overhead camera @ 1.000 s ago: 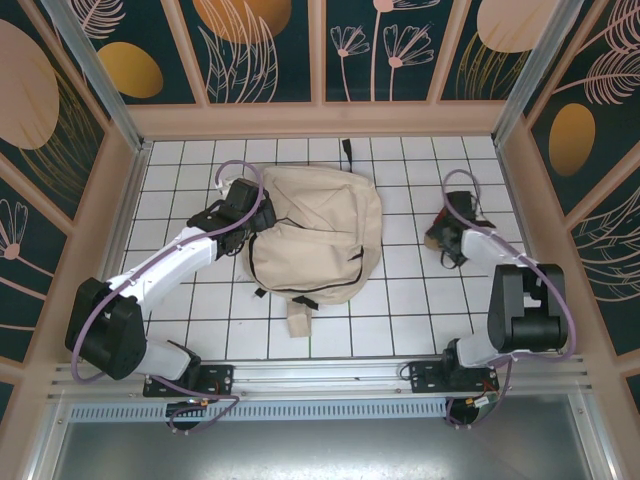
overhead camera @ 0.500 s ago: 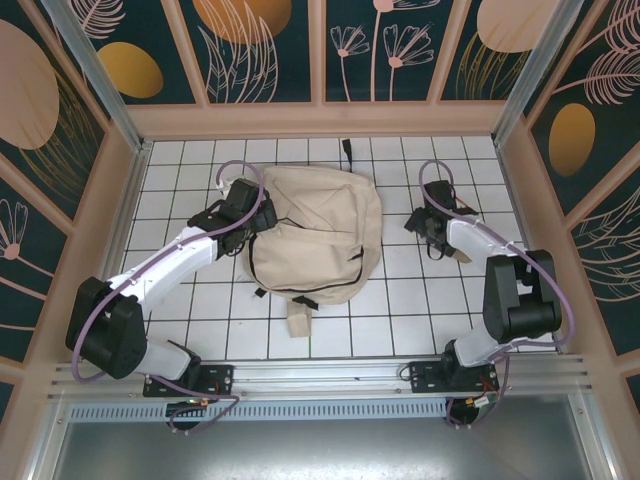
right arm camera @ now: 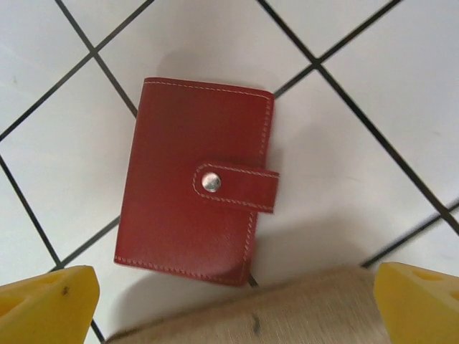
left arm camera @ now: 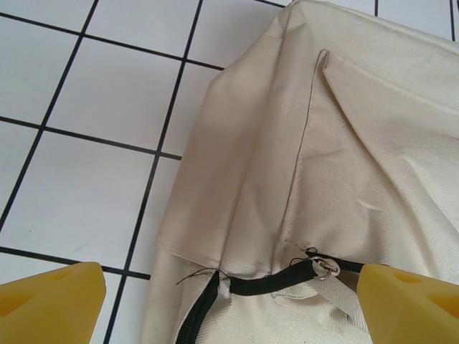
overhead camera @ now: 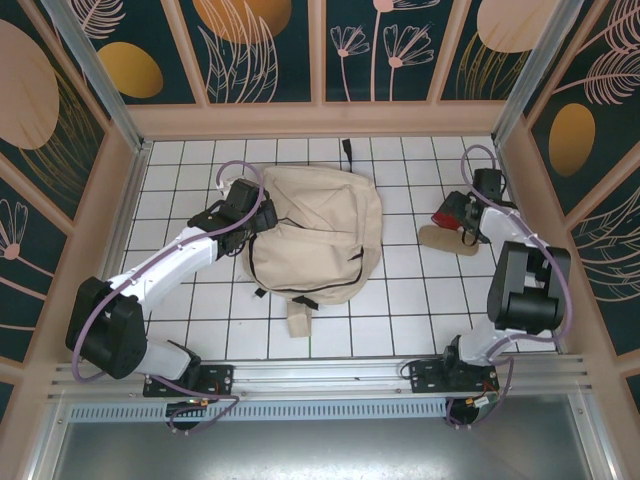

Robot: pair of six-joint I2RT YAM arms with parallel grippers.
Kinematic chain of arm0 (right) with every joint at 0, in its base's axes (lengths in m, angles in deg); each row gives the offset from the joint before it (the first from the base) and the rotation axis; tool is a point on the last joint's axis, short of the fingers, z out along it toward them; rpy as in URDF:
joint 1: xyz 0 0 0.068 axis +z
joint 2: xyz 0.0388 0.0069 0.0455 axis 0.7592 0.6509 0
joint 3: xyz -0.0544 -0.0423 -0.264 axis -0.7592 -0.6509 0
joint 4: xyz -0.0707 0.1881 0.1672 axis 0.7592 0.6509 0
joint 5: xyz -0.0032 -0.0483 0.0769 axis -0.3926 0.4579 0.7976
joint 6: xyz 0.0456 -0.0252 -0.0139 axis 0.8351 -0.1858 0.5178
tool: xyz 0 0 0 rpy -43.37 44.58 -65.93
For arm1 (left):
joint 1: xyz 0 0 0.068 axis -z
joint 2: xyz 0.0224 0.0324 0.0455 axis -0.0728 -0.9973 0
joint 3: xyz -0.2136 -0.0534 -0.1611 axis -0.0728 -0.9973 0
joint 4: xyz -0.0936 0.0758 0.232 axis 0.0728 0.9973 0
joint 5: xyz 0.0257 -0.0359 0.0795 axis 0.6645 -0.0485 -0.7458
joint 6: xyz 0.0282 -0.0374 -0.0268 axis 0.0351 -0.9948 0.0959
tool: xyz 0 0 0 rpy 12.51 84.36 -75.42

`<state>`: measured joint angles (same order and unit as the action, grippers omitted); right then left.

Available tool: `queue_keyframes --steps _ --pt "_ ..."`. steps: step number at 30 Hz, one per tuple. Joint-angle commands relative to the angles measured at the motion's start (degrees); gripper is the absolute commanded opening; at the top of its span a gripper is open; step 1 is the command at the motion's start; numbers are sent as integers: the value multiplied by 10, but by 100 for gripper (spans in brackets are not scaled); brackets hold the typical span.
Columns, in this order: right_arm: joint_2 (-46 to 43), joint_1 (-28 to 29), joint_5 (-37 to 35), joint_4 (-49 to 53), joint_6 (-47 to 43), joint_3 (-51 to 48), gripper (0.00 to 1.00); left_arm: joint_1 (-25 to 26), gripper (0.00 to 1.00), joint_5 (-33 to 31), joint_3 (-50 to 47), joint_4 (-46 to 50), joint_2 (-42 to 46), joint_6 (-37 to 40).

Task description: Pack the student bag

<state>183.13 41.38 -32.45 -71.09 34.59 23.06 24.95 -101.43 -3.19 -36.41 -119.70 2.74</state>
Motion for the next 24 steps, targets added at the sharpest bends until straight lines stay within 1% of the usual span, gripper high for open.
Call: queue_keyframes --steps 1,5,11,16,20,24 --pt "25 0 73 -24 -29 9 99 -4 91 2 -9 -10 11 4" --pt "27 -1 120 -35 -30 -3 99 -4 91 5 -9 -10 8 4" --pt "-9 9 127 -16 -12 -42 99 -4 91 8 -13 -14 9 4" --pt "-48 45 129 9 3 -85 99 -4 91 13 -13 -19 7 4" --pt "-71 82 93 27 1 -105 99 -4 91 15 -12 -21 5 5" --pt "-73 122 32 50 -6 -104 99 -4 91 18 -11 -22 3 5"
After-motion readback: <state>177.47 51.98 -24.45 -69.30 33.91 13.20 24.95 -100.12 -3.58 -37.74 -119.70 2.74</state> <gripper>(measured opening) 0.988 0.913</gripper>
